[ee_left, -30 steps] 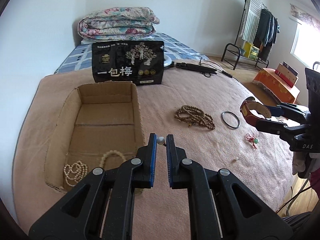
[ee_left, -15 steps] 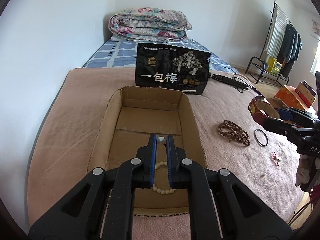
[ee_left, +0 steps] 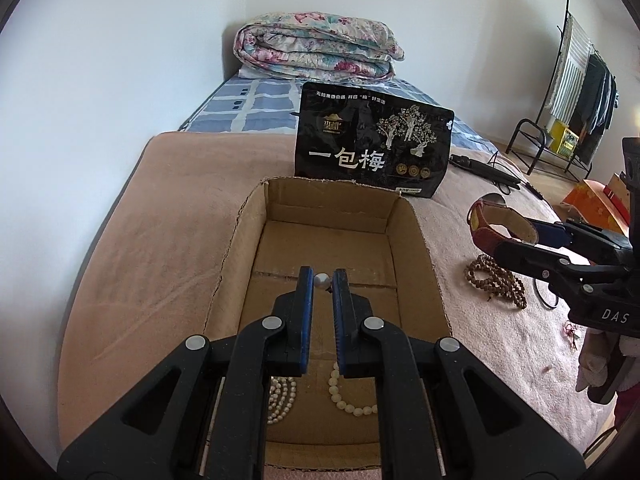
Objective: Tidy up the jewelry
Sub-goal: 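Carry the pearl bead in the left tool and watch in the right tool to the box, then open the right tool to drop the watch in the box while the left tool releases the bead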
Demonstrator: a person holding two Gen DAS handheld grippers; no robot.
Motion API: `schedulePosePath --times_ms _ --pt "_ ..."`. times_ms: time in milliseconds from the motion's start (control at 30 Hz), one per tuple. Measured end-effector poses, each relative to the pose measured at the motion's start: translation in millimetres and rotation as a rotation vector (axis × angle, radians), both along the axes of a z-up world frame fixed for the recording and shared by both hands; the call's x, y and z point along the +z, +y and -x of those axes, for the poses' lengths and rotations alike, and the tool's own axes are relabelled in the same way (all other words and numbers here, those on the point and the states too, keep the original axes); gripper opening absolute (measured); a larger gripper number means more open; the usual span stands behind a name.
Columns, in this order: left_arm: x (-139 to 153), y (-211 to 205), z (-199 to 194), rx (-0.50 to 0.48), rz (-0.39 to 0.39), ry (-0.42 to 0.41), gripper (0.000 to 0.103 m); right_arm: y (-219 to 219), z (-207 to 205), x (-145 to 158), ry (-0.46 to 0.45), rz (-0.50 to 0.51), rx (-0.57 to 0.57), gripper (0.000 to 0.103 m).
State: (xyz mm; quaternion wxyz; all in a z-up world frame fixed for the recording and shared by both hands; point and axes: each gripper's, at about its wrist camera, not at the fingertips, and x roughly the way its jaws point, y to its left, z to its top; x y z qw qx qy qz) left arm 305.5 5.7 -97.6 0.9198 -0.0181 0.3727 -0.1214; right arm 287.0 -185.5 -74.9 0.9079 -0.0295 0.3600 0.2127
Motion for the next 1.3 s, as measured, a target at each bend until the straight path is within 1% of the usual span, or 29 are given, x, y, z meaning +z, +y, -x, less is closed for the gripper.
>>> schedulePosePath --times_ms 333,567,900,1067,1100,1167,1200,1233,1300 --pt "-12 3 -12 0.014 -0.007 0.024 0.007 21 -22 -15 0.025 -0.011 0.022 0.056" --pt "-16 7 -16 0.016 -0.005 0.033 0.007 27 -34 -23 0.039 -0.019 0.019 0.056" --pt "-19 5 -16 0.012 -0.017 0.046 0.007 29 -40 -26 0.053 -0.035 0.015 0.057" --pt "-19 4 -15 0.013 -0.026 0.044 0.008 28 -38 -24 0.042 -0.030 0.001 0.058" --pt "-19 4 -15 0.015 -0.028 0.047 0.009 27 -38 -22 0.038 -0.035 -0.004 0.058" --pt "-19 5 -16 0.023 -0.026 0.054 0.027 24 -38 -19 0.035 -0.047 -0.012 0.058" --pt "-18 6 -14 0.028 -0.021 0.051 0.041 22 -37 -17 0.034 -0.051 -0.015 0.058" --pt "-17 6 -13 0.032 -0.016 0.044 0.044 21 -36 -16 0.032 -0.053 -0.017 0.059" --pt "-15 7 -11 0.035 -0.014 0.041 0.044 19 -33 -12 0.024 -0.052 -0.022 0.061"
